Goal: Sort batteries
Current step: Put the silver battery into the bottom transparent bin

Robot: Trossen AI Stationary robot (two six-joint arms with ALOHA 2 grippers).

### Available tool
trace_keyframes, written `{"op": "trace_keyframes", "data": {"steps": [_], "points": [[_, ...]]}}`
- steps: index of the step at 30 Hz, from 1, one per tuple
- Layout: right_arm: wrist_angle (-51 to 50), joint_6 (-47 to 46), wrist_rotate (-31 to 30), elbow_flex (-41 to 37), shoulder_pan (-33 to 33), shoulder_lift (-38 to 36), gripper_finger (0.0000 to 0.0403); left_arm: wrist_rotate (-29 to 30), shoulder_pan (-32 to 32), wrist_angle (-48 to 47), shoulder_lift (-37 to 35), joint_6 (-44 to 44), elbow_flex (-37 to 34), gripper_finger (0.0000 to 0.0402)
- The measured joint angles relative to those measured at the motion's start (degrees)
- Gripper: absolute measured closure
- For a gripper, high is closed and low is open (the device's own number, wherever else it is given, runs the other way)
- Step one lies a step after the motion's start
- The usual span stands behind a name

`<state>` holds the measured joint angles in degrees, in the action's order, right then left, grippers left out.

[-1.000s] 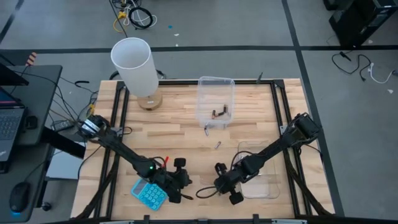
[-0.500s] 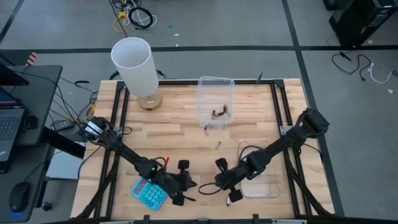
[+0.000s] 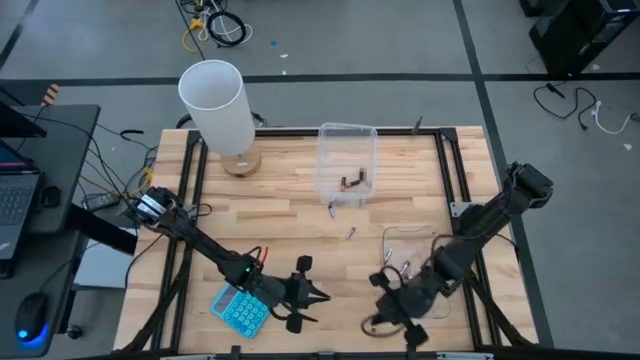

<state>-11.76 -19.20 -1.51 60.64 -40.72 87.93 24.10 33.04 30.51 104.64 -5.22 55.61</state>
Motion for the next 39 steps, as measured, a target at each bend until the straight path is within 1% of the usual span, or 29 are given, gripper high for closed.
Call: {"op": "trace_keyframes", "data": {"steps": [4, 7, 13, 17, 21, 24, 31, 36, 39], "points": [[-4.6, -1.8, -0.2, 4.9, -2.9, 3.1, 0.0403, 1.1, 0.0, 0.2, 0.0, -1.8, 0.0, 0.0385], [-12.8, -3.0, -0.4, 12.1, -4.3, 8.0, 0.0403, 3.3, 0.0, 1.3, 0.0, -2.6, 0.0, 0.0385], [-35.2, -9.5, -0.3, 27.8, -7.3, 18.4, 0.0403, 3.8, 0.0, 2.7, 0.0, -2.7, 0.0, 0.0385], [-41.4, -14.0, 0.6, 33.5, -9.8, 23.7, 0.0403, 3.9, 0.0, 2.7, 0.0, -2.9, 0.0, 0.0385], [-42.5, -15.8, 1.5, 35.7, -12.3, 27.7, 0.0403, 3.9, 0.1, 2.6, 0.0, -4.3, 0.0, 0.0385], [-42.7, -15.3, 0.7, 35.8, -13.8, 30.2, 0.0403, 3.9, 0.1, 2.6, 0.0, -4.4, 0.0, 0.0385], [-44.6, -8.8, -2.4, 35.8, -14.0, 34.8, 0.0403, 4.0, 0.1, 2.6, 0.0, -4.5, 0.0, 0.0385], [-46.5, -4.6, -5.1, 35.2, -13.0, 34.8, 0.0403, 4.0, 0.1, 2.6, 0.0, -6.0, 0.0, 0.0385], [-47.0, -1.9, -5.6, 35.2, -12.4, 34.8, 0.0403, 4.0, 0.1, 2.6, 0.0, -6.0, 0.0, 0.0385]]}}
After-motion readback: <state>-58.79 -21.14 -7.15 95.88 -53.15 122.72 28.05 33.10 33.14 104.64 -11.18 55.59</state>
